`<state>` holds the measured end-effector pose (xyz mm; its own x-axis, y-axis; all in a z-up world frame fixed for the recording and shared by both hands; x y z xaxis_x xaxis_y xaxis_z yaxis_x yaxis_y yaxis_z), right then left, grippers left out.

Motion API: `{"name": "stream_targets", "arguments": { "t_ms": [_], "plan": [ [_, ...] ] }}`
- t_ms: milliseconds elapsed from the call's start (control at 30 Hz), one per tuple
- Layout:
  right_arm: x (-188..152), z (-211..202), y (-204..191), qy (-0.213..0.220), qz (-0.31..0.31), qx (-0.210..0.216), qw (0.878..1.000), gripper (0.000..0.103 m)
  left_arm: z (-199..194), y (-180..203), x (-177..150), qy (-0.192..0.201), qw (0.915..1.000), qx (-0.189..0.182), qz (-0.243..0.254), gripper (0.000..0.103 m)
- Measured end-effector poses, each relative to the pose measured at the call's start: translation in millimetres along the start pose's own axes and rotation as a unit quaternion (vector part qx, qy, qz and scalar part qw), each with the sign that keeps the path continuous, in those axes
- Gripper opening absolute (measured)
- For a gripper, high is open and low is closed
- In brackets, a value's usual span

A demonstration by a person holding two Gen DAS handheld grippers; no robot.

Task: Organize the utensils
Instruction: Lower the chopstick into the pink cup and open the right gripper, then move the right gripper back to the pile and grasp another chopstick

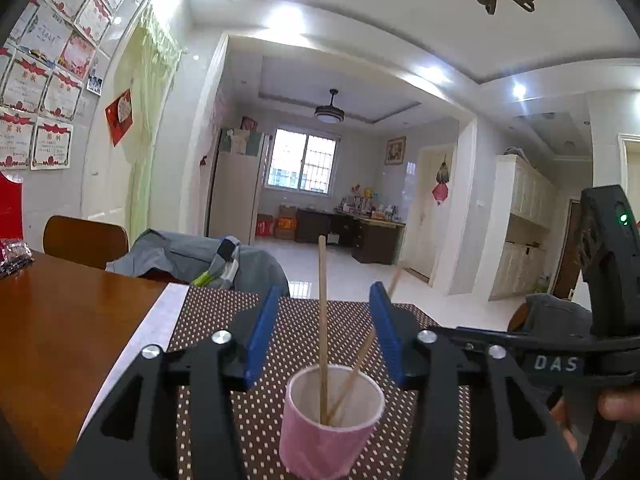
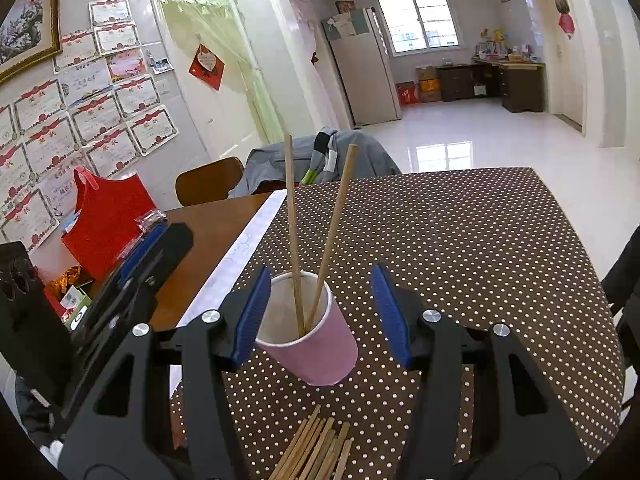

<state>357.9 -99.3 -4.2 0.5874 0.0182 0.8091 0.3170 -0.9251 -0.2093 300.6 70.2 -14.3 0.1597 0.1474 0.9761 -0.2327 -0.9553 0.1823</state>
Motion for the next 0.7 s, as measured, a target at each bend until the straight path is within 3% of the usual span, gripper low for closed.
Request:
{"name": "stream_targets", "arguments": {
  "t_ms": [200,367,500,600,633,700],
  "plan": [
    [-16,-18,1,-0.007,-0.002,-0.006,1.000,0.053,-20,7,-7,-0.049,0.9987,-0.009,-0.011,0.052],
    [-46,-27,5,-0.036,-0.022,-0.021,0.999,0.053,-33,17,-28,-0.127,0.9917,-0.017,-0.011,0.053],
    [-82,-27,8,-0.083,-0.057,-0.040,0.994,0.053,-39,29,-57,-0.216,0.9760,-0.019,0.021,0.053],
    [-113,-27,11,-0.126,-0.083,-0.051,0.987,0.053,-45,35,-85,-0.289,0.9562,-0.018,0.044,0.053],
    [-122,-26,12,-0.139,-0.089,-0.053,0.985,0.053,-47,36,-99,-0.321,0.9458,-0.022,0.045,0.053],
    [-145,-26,15,-0.168,-0.106,-0.060,0.978,0.053,-50,35,-118,-0.355,0.9335,-0.023,0.042,0.053]
  ]
}}
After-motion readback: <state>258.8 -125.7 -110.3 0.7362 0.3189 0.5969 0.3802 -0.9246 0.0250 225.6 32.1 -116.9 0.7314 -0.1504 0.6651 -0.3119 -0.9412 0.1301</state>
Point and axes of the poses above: each gripper's, at about its wrist camera, not at the fingertips, and z roughly the way its jaws point, y to its right, x to its top, the point moved 7 cm from there along z, roughly the way its jaws point, and after that the axes turned 10 degrees about -x, right-handed, at the moved point
